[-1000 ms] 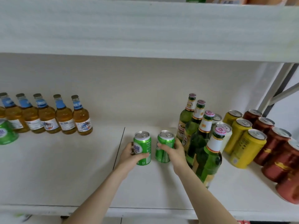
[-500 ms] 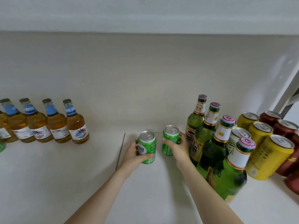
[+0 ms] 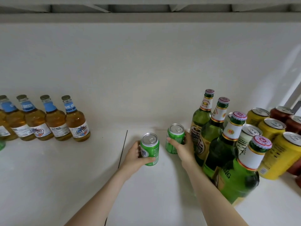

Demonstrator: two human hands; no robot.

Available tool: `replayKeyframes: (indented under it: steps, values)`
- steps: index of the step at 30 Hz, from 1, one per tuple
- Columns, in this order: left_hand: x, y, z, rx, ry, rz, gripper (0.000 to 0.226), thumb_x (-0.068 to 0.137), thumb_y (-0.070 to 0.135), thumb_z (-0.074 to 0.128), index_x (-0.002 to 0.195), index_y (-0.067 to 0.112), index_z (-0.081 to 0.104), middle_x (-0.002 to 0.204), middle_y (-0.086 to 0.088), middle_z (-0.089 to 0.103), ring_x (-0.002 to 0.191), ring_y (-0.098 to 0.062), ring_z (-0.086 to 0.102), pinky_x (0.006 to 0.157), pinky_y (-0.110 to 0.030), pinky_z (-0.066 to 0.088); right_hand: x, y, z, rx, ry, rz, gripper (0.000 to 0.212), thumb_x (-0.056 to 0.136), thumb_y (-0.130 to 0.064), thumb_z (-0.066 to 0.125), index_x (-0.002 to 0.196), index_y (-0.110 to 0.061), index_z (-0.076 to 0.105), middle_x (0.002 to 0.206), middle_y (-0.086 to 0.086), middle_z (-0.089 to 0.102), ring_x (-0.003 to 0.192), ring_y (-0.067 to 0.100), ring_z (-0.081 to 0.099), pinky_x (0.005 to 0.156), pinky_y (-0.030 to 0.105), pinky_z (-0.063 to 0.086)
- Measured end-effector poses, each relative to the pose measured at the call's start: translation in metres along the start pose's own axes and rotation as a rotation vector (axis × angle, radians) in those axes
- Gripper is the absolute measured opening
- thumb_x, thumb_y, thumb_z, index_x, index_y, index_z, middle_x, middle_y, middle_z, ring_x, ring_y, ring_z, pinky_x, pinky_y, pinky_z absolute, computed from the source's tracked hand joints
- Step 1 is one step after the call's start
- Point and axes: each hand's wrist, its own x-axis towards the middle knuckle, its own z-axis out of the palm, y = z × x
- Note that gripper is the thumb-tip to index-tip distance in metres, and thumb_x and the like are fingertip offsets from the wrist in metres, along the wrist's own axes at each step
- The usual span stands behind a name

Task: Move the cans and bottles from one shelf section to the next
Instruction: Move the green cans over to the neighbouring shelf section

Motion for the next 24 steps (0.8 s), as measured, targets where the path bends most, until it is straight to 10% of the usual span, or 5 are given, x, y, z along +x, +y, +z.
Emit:
replayKeyframes:
  steps: [9, 24]
  values:
    - [0.000, -0.006, -0.021, 0.086, -0.048, -0.028, 0.064, 0.059, -0.011, 0.088, 0.111, 0.014, 0.059, 0.102, 0.001, 0.074, 0.097, -0.015, 0.071, 0.080, -0.021, 0.055, -0.024, 0.002, -0.010, 0.004, 0.107, 0.056, 0.073, 0.076, -0.026, 0.085, 0.138, -0.014, 0.050, 0.132, 0.003, 0.058, 0.121, 0.020, 0.056, 0.102, 0.037, 0.047]
    - [-0.030, -0.009, 0.029, 0.102, -0.129, -0.008, 0.063, 0.059, -0.015, 0.086, 0.111, 0.010, 0.060, 0.104, -0.010, 0.073, 0.091, -0.014, 0.070, 0.082, -0.023, 0.057, -0.098, -0.005, -0.031, -0.032, -0.187, -0.093, 0.055, 0.072, -0.020, 0.088, 0.119, -0.022, 0.061, 0.116, -0.010, 0.068, 0.107, 0.001, 0.062, 0.087, 0.013, 0.048]
